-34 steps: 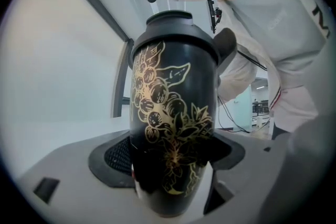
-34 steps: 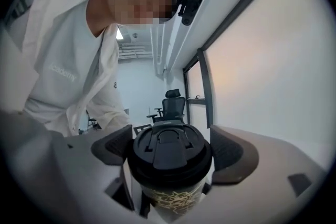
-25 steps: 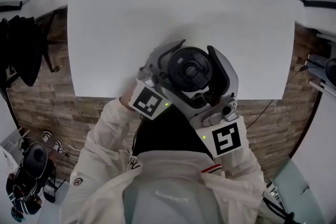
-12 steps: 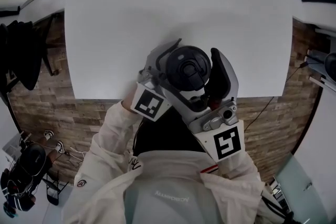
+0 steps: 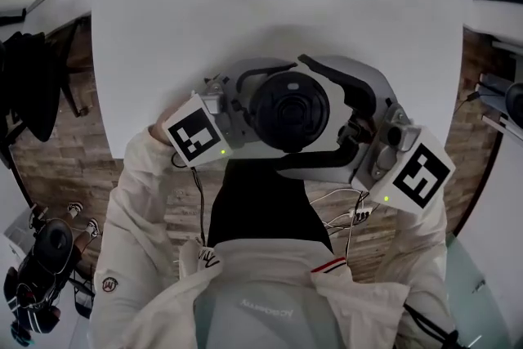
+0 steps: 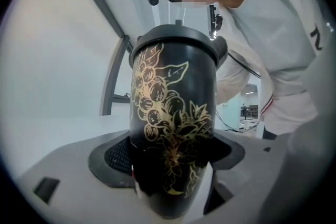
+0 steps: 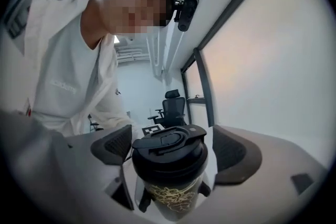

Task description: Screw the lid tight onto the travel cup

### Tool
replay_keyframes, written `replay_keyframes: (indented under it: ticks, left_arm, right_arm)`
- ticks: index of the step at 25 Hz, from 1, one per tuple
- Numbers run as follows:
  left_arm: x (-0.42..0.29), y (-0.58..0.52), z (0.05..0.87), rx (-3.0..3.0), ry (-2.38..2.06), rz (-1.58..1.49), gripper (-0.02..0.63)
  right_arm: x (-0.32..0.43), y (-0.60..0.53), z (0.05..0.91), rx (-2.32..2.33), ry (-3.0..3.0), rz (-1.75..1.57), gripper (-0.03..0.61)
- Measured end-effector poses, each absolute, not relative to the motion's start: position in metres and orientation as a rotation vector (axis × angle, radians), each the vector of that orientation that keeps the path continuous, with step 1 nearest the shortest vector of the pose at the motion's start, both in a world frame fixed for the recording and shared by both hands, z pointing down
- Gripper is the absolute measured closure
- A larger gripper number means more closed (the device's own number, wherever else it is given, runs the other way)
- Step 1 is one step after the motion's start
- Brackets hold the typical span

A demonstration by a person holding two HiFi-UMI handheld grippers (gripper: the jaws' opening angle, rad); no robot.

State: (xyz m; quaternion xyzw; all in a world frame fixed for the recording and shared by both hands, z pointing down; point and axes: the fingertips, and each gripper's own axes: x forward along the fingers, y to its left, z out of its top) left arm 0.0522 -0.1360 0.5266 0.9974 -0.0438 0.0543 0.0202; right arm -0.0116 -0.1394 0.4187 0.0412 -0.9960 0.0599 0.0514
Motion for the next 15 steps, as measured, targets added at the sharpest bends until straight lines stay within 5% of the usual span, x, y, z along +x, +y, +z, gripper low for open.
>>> replay_keyframes:
  ticks: [8, 15]
  left_arm:
    - [0.053, -0.137, 0.53, 3.091, -0.207, 0.181, 0.213]
    - [0.063, -0.145, 0.528, 3.026, -0.586, 0.197, 0.213]
  right_arm:
    - [-0.025, -0.141, 0.421, 0.207, -3.077, 0.197, 0.13]
    - [0.001, -0.159, 0.415, 1.104, -2.954, 0.217, 0.13]
